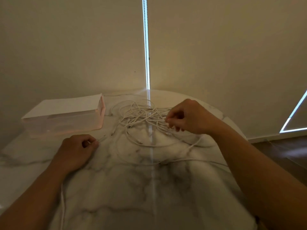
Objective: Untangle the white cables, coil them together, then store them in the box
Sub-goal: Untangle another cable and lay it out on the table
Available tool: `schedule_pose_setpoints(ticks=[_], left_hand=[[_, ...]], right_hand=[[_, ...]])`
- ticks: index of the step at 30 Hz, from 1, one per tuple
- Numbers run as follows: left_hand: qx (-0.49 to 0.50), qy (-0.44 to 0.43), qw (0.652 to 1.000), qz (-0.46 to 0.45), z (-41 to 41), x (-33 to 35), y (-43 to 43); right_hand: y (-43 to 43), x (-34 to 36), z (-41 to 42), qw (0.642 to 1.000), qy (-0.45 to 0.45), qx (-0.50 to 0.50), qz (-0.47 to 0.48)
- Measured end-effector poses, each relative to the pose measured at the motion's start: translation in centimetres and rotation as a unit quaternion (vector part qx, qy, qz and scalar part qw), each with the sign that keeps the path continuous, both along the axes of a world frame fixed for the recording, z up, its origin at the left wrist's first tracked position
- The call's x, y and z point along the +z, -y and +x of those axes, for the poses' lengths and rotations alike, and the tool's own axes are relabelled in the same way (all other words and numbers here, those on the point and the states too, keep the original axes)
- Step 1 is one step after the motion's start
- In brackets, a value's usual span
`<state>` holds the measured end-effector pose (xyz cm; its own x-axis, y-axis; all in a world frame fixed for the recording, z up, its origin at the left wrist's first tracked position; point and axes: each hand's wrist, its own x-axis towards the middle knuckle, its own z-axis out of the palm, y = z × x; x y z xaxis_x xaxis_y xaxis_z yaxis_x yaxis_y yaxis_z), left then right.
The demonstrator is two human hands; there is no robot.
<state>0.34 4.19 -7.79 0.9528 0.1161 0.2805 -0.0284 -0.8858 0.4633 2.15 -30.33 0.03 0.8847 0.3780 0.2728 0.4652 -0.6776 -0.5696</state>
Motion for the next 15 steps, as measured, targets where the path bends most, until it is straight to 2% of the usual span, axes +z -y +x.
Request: schedule_pose_setpoints(ticks=[2, 5, 8, 11, 15], left_hand=[[0.002, -0.002, 1.0, -0.004, 0.0, 0.0, 0.0], [0.0, -0.002, 1.0, 0.002, -0.1, 0.0, 0.0], [0.003, 0.003, 1.0, 0.0, -0.1, 0.1, 0.2], [0.006, 0.001, 1.0, 0.001, -0.1, 0.1, 0.3], [0.006, -0.004, 1.0, -0.006, -0.1, 0.0, 0.2]], right_hand=[[3.5, -1.1, 3.1, 0.985, 0.037, -0.161, -0.047], [7.7, -4.2, 6.9, 0.939, -0.02, -0.325, -0.113], [8.5, -5.7, 7.9, 0.915, -0.101, -0.37, -0.127], [8.3, -5.7, 8.6, 0.902, -0.116, -0.395, -0.128], [8.6, -5.8, 9.4, 0.898, -0.126, -0.418, -0.061]])
